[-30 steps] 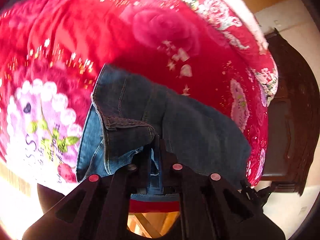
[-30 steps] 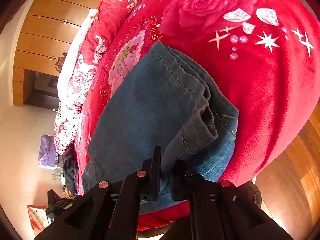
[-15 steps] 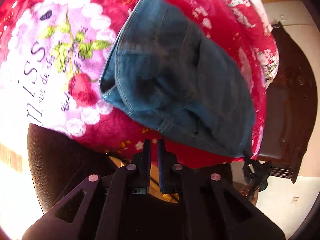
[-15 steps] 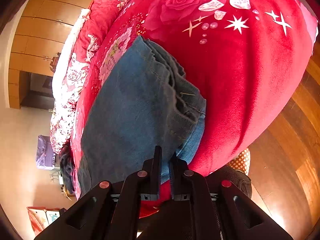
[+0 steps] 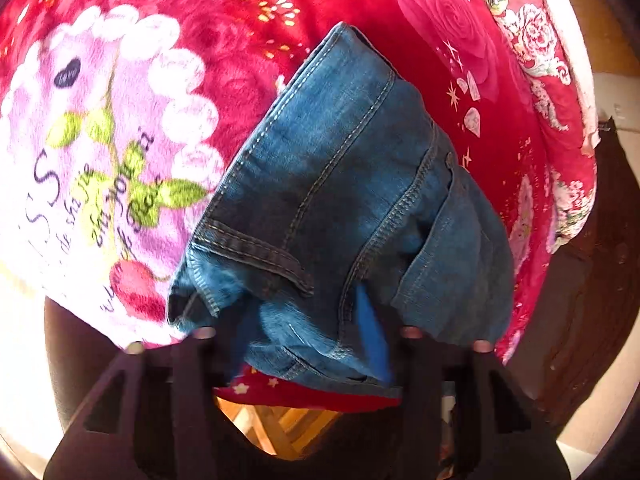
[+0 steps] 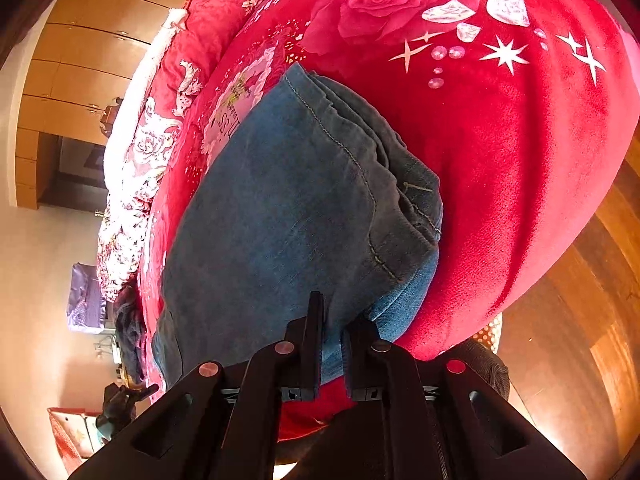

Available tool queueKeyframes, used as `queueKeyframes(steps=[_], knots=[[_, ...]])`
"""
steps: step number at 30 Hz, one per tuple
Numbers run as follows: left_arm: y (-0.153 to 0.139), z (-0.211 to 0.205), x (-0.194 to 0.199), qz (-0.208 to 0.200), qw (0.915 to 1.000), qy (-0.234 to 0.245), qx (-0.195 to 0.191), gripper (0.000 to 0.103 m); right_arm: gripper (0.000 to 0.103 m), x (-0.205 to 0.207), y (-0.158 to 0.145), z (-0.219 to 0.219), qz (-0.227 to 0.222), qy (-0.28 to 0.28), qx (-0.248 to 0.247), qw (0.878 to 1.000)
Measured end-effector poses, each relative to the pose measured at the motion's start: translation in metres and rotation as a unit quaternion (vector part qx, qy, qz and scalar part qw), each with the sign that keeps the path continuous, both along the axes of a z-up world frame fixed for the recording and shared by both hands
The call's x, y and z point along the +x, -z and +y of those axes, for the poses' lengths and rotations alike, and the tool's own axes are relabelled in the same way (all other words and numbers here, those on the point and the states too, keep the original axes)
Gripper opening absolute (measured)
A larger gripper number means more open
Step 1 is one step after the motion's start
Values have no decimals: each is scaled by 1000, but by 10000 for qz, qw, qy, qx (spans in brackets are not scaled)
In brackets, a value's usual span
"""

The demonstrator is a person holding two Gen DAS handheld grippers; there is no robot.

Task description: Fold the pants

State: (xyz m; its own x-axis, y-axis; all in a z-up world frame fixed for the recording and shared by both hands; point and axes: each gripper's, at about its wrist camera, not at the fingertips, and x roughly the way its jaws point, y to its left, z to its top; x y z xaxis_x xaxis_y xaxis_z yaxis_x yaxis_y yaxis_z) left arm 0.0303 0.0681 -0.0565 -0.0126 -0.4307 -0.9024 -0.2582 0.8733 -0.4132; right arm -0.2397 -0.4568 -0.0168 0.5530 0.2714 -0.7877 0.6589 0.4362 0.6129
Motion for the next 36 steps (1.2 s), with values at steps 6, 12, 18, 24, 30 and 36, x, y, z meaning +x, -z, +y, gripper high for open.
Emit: queueKeyframes(steps=[6, 12, 18, 24, 30, 36], knots=[[-47, -25, 9, -933, 9935, 608, 242, 7, 3, 8, -4, -6, -157, -20, -9, 9999], [-68, -23, -50, -1706, 9721, 1556, 417, 7, 3, -11, -24, -4, -422, -23, -16, 9991], [17, -1, -47, -308, 9951, 928, 165, 7, 3, -22, 7, -6, 37, 183, 159, 9997], [4, 0, -38, -459, 9935, 1036, 146, 8, 8, -25, -7, -14, -137, 413, 99, 9990], [7, -3, -38, -392, 9945, 948, 199, 8, 17, -33, -3, -38, -222, 964, 255, 9948], [-8, -10, -33, -598, 9938, 902, 238, 8, 7, -13, -30, -38, -572, 656, -406, 9954]])
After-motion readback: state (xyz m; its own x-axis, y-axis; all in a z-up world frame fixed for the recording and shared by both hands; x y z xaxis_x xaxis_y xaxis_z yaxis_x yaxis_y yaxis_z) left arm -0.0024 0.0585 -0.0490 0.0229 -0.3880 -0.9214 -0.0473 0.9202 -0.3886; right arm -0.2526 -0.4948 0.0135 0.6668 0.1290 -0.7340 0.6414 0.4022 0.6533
